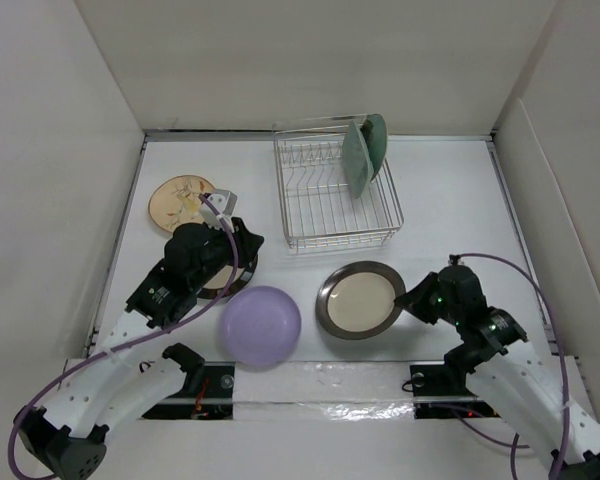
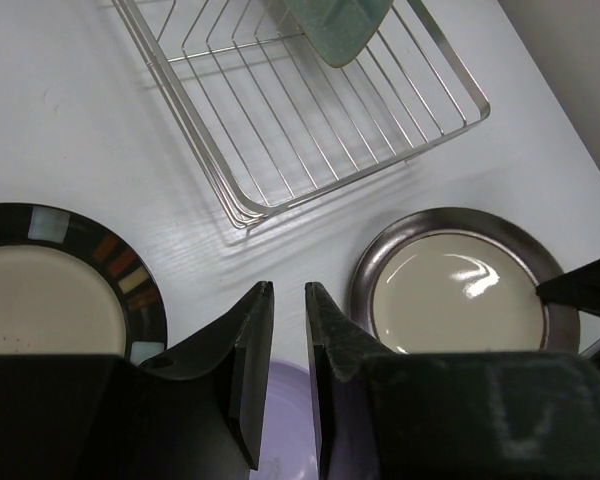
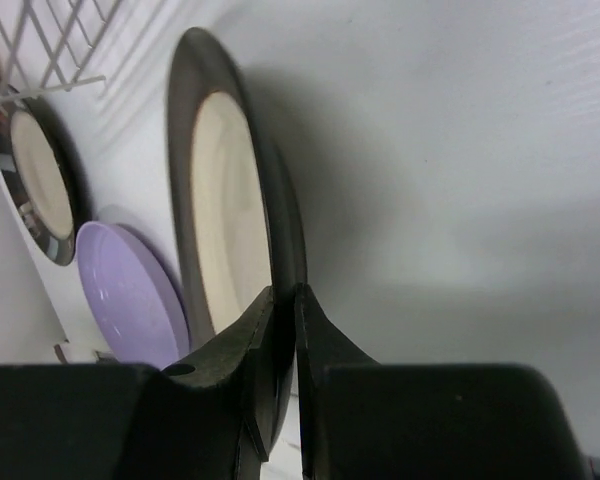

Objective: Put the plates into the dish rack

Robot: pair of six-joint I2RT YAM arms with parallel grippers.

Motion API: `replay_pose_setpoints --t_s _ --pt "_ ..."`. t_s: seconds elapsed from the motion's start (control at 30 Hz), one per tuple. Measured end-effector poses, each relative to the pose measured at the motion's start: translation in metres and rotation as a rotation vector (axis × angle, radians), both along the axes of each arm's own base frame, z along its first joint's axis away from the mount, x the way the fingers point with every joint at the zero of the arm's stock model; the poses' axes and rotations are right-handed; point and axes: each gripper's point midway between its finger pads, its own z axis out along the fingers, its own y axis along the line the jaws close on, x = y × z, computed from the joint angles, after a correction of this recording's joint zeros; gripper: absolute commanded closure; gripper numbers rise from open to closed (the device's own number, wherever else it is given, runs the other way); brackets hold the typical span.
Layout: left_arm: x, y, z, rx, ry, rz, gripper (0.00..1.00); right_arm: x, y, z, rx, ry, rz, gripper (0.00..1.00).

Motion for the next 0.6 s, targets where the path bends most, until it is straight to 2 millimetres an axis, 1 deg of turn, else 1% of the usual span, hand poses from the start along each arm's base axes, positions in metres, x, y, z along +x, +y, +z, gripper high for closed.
replay_pose_setpoints --t_s 0.17,0.23,0.43,0.5,0.6 --pt "0.001 -0.001 -0.003 0.005 0.008 0.000 0.83 -0.004 -0.013 0.038 -0.112 -0.079 0.032 1.00" --pt "0.001 -0.001 -0.003 0.006 0.009 0.001 0.83 -0.003 -0.014 0.050 -0.140 -0.103 0.054 1.00" --pt "0.003 0.001 -0.004 0.008 0.011 0.009 0.82 -0.002 -0.004 0.093 -0.158 -0.173 0.148 1.00" --pt "0.003 0.001 -0.004 0.008 0.011 0.011 0.82 -0.001 0.002 0.115 -0.162 -0.196 0.189 1.00" --pt "0.004 0.002 -0.004 0.009 0.011 0.014 0.82 0.003 0.016 0.156 -0.146 -0.253 0.263 1.00"
